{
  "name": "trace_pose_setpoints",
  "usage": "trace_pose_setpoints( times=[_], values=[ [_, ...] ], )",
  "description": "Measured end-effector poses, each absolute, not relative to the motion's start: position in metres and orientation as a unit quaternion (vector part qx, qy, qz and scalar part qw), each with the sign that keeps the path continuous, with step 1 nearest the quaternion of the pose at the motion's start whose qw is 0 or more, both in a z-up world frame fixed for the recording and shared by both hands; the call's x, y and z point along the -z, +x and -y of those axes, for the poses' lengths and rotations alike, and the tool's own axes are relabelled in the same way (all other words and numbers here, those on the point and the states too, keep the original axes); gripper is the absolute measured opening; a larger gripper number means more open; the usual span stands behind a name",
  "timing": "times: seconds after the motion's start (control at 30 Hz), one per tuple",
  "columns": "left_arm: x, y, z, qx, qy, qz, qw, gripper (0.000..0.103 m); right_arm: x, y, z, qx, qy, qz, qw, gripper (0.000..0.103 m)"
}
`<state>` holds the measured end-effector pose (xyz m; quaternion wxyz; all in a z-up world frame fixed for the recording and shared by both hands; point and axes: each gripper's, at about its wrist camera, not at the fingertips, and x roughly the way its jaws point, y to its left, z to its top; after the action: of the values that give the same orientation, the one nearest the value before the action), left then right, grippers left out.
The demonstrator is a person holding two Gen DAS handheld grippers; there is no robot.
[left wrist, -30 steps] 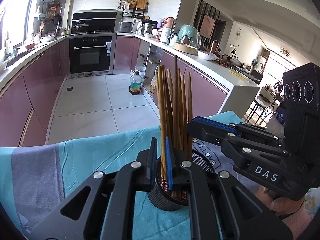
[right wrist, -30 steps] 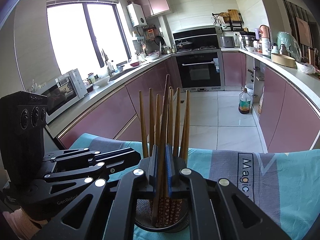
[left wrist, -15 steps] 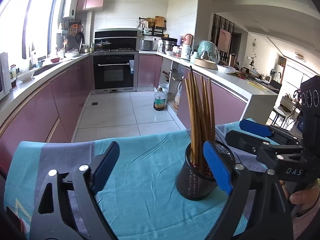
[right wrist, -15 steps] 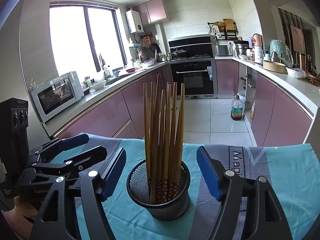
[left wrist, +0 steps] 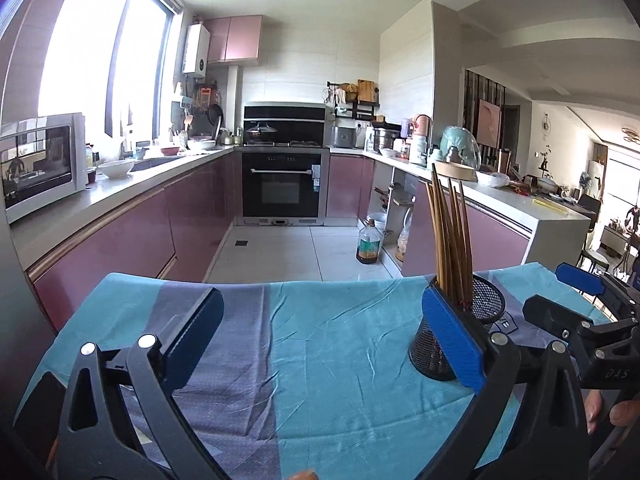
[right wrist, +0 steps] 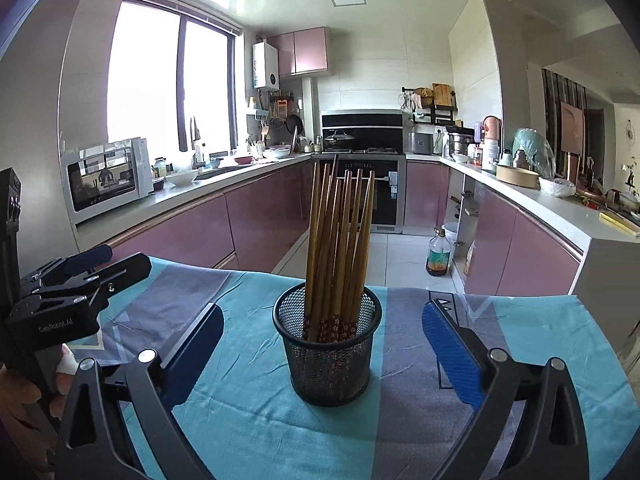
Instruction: Organize utensils
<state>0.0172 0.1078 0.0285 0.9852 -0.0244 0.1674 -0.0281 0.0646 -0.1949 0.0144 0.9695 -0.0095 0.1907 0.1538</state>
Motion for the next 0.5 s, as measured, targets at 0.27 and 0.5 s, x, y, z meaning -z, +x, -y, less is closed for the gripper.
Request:
trace_pose_setpoints(
  times=[0.27, 0.5],
  values=[
    [-0.024, -0.029, -0.116, 0.004, -0.029, -0.137, 0.990, 0.098, -0.005, 0.038, 0.191, -0.124, 0.003, -0.175, 0.977, 0.096],
    [-0.020, -0.051, -0.115, -0.011, -0.023, -0.130, 0.991, 0.098, -0.005, 0.023, 0.193, -0.097, 0.014, -0.154, 0.983, 0.096]
  ],
)
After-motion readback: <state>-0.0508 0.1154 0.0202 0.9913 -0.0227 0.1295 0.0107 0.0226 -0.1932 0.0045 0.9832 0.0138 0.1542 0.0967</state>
